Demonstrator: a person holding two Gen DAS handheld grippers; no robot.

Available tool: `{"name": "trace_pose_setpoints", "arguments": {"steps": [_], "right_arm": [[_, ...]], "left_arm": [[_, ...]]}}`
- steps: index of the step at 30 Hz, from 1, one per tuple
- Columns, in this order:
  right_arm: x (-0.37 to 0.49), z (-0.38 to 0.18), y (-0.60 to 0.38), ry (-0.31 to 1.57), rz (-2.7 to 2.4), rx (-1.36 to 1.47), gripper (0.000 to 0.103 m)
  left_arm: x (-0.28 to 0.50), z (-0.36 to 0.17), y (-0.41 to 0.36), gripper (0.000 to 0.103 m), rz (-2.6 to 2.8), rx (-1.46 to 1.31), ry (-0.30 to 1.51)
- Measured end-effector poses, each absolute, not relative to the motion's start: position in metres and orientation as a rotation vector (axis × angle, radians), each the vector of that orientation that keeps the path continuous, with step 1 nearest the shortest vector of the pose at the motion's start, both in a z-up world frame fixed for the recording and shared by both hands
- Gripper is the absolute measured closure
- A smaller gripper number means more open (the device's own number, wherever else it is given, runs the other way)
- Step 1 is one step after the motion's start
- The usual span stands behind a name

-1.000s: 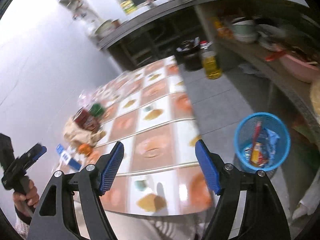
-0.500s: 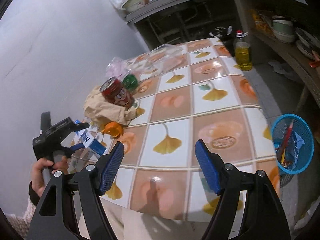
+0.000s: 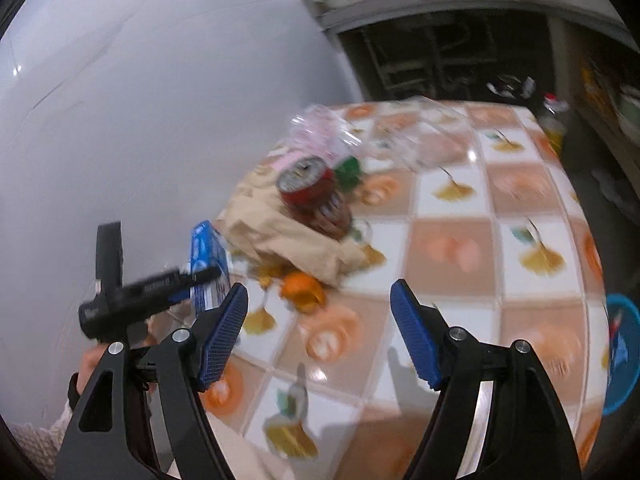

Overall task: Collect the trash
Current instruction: 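Return to the table and grasp the blue toothpaste box with the left tool, then grasp the red soda can with the right tool while the left tool holds the toothpaste box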

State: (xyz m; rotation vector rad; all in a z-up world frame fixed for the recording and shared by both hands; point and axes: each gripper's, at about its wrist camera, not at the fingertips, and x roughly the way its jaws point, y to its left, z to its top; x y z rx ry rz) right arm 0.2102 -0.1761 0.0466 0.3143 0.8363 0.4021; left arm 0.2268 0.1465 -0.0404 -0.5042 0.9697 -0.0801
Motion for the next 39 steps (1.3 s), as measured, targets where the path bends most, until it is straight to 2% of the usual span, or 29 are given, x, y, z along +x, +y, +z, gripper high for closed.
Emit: {"name": "trace_pose_setpoints", "arguments": {"steps": [14, 20, 22, 39], "right_arm": [[0.332, 0.025, -0.106, 0.879, 0.385, 0.206, 0.031], [0.343, 0.015, -0.093, 0.891, 0.341, 0.165, 0.033], [0.344, 0.014, -0.09, 0.886, 0.327, 0.149, 0.039], [0.348, 0.013, -0.079, 0.87, 0.318, 0.071, 0.039]], "left_arm": [[0.209, -0.038, 0.162, 0.056, -0.168, -0.433, 0.974], [0.206, -0.036, 0.166, 0.059, -0.165, -0.428, 0.961], [0.205, -0.036, 0.168, 0.06, -0.163, -0.43, 0.957], [0.197, -0.031, 0.162, 0.064, -0.145, -0.387, 0.94]]}}
